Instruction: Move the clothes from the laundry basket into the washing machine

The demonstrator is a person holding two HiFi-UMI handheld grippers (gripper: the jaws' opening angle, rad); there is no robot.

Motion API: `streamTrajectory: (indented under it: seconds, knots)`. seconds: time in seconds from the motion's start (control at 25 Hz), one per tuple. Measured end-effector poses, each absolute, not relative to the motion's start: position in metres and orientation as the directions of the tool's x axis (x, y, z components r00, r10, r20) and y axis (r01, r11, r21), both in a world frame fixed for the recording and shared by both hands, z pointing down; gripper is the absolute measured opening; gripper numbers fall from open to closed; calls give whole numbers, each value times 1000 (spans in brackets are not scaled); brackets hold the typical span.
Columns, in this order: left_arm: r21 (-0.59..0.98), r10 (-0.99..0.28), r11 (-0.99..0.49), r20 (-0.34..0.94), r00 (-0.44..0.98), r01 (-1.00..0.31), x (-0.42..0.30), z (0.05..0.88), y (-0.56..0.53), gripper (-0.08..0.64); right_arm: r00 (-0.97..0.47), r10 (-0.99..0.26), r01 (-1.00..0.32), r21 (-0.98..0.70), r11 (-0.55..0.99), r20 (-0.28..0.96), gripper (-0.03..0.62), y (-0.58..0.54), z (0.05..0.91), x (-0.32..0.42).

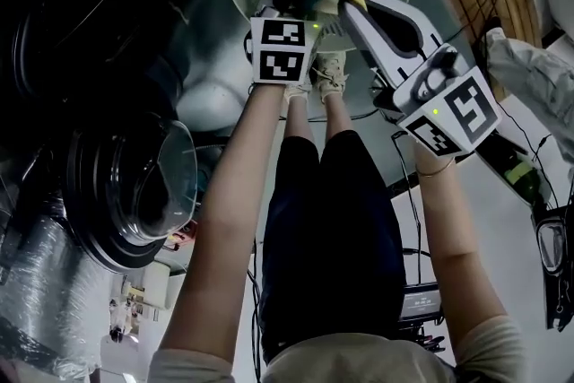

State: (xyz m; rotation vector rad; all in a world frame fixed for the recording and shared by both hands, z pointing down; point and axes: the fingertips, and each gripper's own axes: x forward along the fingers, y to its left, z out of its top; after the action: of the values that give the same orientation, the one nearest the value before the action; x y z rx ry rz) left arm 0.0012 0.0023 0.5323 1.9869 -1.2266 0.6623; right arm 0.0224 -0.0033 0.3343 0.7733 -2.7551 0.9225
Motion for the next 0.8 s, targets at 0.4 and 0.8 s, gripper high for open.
streamTrajectory:
  seconds: [0.4,0.8]
  knots:
    - [329,-632,-126,700,332,-936,-65,489,23,18,-706,-398,-611,-219,761,586,20,3,415,28]
    - [327,-745,-60,614,261,-943,-118,415,8,18,-764,-286,-526,-302,795,578,167,18,429,-21]
